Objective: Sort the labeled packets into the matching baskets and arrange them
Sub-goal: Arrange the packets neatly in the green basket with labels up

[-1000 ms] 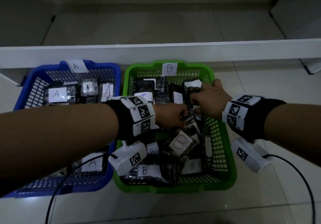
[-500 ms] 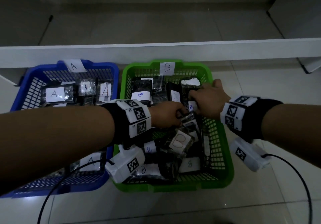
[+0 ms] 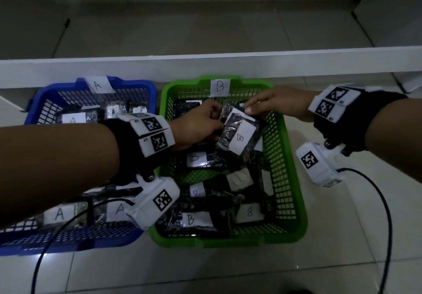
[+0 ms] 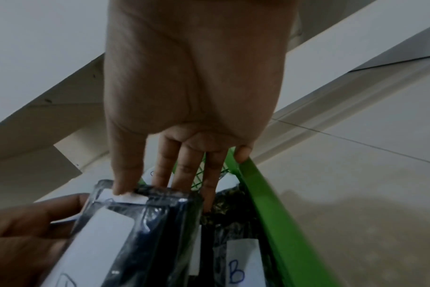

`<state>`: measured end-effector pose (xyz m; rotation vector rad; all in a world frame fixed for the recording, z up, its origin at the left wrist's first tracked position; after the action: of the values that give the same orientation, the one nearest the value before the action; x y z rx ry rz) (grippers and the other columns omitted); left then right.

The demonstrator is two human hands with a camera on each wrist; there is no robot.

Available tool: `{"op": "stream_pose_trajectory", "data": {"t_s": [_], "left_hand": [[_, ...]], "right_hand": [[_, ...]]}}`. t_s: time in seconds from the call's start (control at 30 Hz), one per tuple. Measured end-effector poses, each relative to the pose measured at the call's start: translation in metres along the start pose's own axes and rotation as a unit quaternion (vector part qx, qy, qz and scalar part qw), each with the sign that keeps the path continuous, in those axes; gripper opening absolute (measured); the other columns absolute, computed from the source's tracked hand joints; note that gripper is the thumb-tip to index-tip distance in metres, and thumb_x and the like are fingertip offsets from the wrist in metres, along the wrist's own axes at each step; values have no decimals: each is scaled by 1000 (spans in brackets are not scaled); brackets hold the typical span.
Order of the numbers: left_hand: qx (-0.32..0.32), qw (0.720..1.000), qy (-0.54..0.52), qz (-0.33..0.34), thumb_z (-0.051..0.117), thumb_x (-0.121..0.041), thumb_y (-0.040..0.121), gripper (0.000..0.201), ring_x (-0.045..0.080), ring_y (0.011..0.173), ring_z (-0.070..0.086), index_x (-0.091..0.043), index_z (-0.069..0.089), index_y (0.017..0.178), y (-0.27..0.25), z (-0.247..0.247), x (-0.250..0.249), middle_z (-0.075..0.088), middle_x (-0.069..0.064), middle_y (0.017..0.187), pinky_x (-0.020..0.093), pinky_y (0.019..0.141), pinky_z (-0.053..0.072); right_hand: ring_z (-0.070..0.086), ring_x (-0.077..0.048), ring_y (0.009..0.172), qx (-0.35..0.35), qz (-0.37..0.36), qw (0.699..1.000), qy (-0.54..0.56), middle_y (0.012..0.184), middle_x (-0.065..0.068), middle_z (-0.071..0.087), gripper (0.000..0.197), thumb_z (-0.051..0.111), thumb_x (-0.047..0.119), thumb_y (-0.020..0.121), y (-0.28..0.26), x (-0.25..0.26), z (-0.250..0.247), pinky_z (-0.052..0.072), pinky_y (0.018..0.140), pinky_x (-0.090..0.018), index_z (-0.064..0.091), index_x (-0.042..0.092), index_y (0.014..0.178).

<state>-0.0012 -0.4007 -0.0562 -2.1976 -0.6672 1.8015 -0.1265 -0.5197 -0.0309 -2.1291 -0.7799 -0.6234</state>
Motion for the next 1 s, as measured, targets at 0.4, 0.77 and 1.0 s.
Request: {"op": "stream_pose_trajectory", "data": {"t_s": [0.4,0.77,1.0], "left_hand": [[-12,995,98,35,80,-3,68,106,23,96,63,-24,11,145,0,2,6,55,6,119,32,78,57],[249,870,415,93,60,-14,89,48,8,88,50,-22,48,135,-21,41,6,52,-6,99,15,63,40],[183,890,404,102,65,-18,86,36,19,79,49,-10,42,112,-12,46,11,47,-5,78,25,58,36]], "right_hand": [[59,-10,83,-83,2,997,-7,97,-1,68,21,67,31,84,6,-2,1,41,68,-22,71,12,92],[59,-29,106,-161,-10,985,-57,120,-8,63,28,58,23,90,0,-7,-19,44,82,-31,65,18,116],[56,-29,113,-184,-23,978,-95,127,-11,60,32,45,21,98,4,-7,-15,42,89,-28,59,14,126]]}}
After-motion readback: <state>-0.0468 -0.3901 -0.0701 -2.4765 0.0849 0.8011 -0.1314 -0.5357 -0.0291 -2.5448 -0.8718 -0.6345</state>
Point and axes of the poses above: each hand's wrist, its own y-axis towards the middle knuckle, its own z-axis out of the palm, x = y × z, the point moved 5 cm from there along y, towards the middle knuckle
